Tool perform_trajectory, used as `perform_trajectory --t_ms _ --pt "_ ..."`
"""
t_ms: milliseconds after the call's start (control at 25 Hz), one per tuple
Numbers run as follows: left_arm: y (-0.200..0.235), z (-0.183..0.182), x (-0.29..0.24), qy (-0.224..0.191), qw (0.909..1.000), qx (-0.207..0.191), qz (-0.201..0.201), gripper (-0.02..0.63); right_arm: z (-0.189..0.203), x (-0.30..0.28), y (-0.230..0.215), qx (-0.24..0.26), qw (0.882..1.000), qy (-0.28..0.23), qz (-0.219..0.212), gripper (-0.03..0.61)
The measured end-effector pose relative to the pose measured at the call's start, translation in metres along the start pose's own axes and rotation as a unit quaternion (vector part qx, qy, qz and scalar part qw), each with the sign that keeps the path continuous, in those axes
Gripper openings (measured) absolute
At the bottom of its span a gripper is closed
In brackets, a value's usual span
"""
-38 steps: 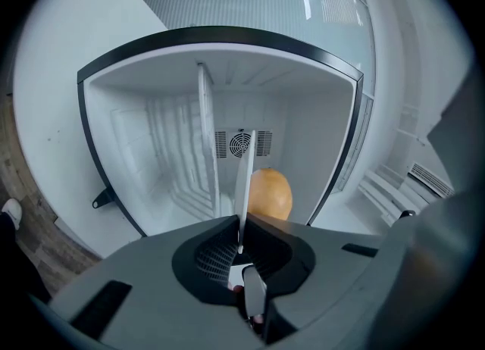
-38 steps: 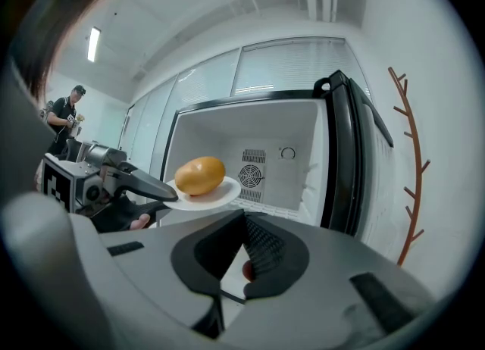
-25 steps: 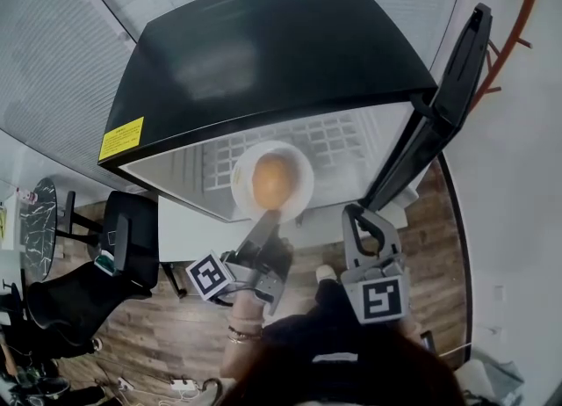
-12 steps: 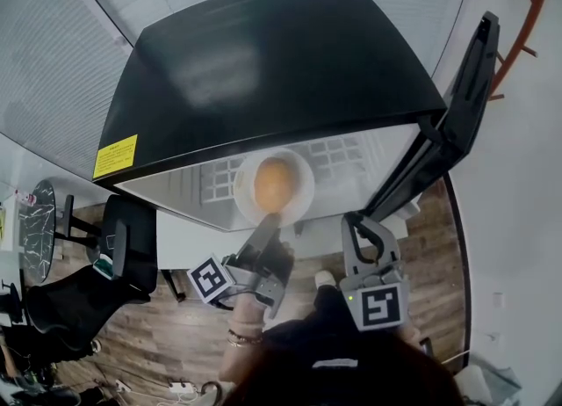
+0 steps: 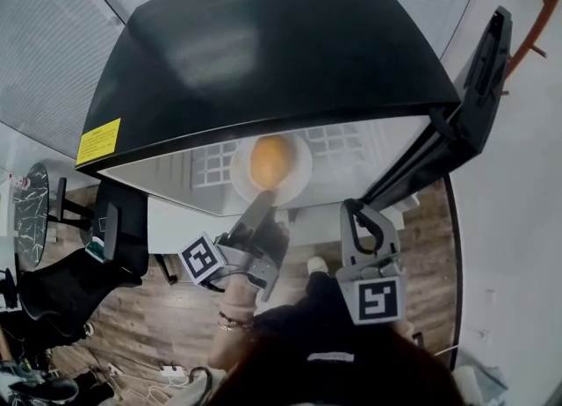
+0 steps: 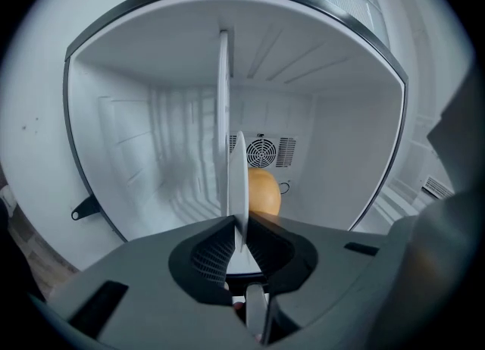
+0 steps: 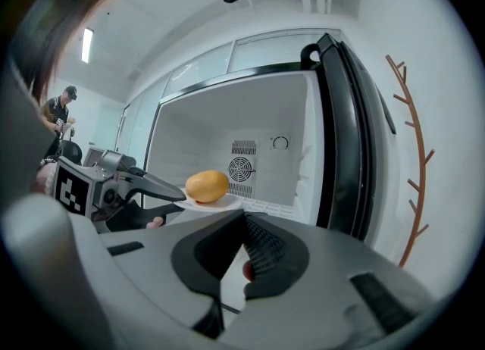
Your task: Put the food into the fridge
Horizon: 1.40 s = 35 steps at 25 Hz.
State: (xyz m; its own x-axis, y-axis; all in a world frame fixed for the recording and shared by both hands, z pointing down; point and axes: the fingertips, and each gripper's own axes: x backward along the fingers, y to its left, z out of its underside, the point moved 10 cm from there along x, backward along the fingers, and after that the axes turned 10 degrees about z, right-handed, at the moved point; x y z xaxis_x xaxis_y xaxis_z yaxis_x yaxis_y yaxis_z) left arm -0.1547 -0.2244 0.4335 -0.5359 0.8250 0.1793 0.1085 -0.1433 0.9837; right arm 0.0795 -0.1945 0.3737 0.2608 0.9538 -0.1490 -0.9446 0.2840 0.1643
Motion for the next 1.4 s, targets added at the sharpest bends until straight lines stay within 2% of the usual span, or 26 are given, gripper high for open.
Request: perform_trajectory --t_ms 640,960,1400 --pt "0.009 -0.007 -0.02 -0.019 0.9996 0.016 0.009 0.042 0.003 -0.006 0.002 0.014 1.0 0.003 -0.008 0.002" --pt "0.011 -0.013 -0.027 -0.02 0.9994 0.027 0.011 0.041 0.004 -0.007 0.0 0.015 1.0 0.01 0.001 0.002" --pt "0.005 -0.011 -0.028 -0.012 0.9999 -0.008 -0.002 0.056 0.006 -0.005 -0.001 0.012 1.0 0.018 0.003 0.002"
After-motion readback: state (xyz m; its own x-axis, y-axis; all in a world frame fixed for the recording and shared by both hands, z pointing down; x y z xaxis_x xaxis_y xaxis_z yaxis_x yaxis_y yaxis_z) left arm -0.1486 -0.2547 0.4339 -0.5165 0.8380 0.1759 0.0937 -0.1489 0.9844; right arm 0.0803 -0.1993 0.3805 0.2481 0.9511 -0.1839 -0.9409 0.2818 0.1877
